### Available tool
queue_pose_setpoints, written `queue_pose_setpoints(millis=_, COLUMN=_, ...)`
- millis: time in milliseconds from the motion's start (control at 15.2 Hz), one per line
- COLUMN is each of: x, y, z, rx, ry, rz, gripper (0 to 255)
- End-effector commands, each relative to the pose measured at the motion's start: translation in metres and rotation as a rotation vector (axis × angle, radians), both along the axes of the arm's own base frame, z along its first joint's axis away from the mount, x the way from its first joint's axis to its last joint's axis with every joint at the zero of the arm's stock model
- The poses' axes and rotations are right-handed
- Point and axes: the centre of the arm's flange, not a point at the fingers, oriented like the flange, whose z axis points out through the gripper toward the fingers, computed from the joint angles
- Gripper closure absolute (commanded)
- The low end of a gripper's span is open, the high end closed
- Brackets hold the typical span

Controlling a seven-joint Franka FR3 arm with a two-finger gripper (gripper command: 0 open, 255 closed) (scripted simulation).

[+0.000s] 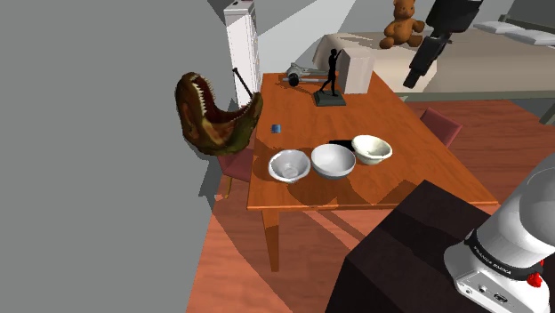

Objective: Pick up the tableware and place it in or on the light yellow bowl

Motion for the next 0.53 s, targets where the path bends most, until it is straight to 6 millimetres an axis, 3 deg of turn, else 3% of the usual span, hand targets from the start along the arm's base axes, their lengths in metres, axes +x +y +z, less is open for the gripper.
queue_pose_setpoints(millis=0, x=0.0, y=0.0, z=0.0, rx=0.0, ry=0.0, rz=0.0, gripper=0)
queue_pose_setpoints(millis=462, x=0.048, y=-0.028, z=-0.074, rx=-0.005, ry=0.006, rz=0.005, gripper=0)
